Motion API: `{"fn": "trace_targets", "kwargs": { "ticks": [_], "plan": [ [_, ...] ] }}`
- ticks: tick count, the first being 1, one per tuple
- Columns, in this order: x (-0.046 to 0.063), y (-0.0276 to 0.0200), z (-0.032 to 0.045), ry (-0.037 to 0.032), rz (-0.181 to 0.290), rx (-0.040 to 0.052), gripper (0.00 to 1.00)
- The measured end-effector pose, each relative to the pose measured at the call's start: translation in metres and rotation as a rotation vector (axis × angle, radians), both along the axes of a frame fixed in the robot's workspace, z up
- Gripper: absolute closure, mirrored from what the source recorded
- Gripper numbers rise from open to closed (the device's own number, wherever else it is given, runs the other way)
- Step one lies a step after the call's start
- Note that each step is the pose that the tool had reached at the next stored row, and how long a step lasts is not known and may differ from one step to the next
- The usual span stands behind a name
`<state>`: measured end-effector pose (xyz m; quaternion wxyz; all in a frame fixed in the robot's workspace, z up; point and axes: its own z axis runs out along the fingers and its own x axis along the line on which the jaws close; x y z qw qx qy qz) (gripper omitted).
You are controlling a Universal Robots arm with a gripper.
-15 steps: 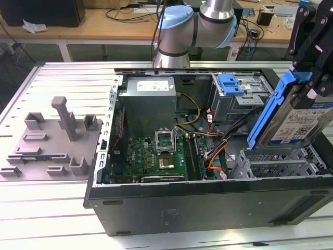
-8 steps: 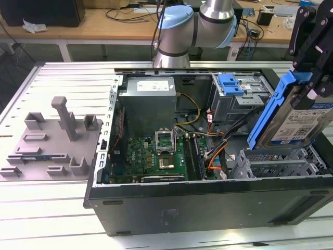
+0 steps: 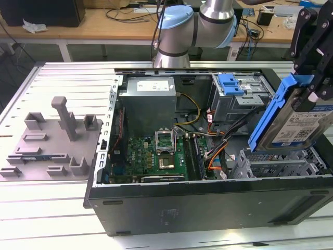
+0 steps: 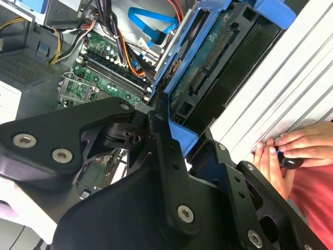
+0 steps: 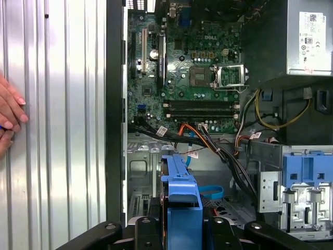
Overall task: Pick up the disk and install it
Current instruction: 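Insert the disk into the insertion slot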
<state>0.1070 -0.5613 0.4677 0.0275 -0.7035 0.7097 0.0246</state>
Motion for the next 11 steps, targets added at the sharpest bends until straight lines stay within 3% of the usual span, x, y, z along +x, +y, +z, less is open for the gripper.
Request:
{"fn": "trace_targets", "kwargs": {
  "ticks": [11],
  "plan": [
    [-0.0001, 0.0000, -0.0019, 0.0000, -0.018, 0.0003, 0.63]
  ]
}}
